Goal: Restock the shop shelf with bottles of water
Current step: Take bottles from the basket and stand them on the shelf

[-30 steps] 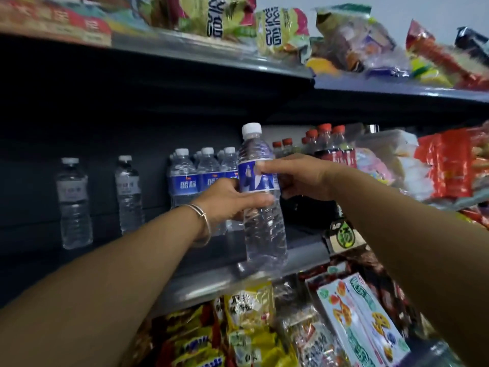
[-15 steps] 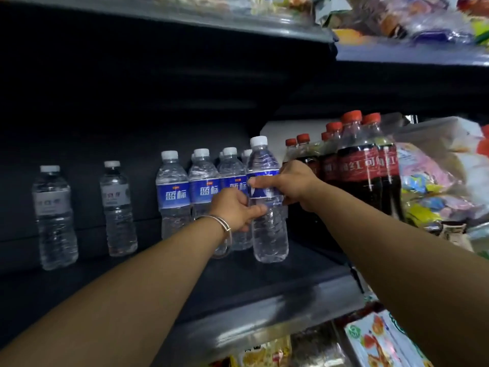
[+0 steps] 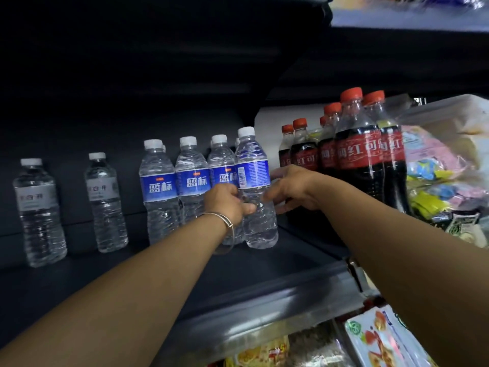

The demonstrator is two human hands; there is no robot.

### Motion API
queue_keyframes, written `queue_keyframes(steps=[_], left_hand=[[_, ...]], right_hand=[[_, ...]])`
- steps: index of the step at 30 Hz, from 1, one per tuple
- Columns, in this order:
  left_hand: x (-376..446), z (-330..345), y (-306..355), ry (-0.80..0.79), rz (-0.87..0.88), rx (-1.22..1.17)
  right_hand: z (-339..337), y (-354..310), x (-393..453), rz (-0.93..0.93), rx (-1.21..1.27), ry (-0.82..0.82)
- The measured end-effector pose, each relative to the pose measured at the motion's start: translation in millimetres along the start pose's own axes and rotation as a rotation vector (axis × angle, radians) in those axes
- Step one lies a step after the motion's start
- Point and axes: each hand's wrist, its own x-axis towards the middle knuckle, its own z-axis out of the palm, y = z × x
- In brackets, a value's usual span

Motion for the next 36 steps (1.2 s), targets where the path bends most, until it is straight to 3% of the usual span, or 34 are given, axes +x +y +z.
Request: queue_keyframes(steps=[9,16,24,36], left_hand=[[-3,15,2,-0.065,0.041,-0.02],[0,18,1,0.004,0.023,0.035],[0,21,-5,-0.006,0.014,0.172],[2,14,-8,-0.024,-0.031,0.101]], right_hand=[[8,8,6,0.029,-0.043,0.139],[10,10,5,0.055,-0.069,0.156],[24,10,13,0.045,-0.151,0.335],[29,14,38,0.048,-0.29,0.389]])
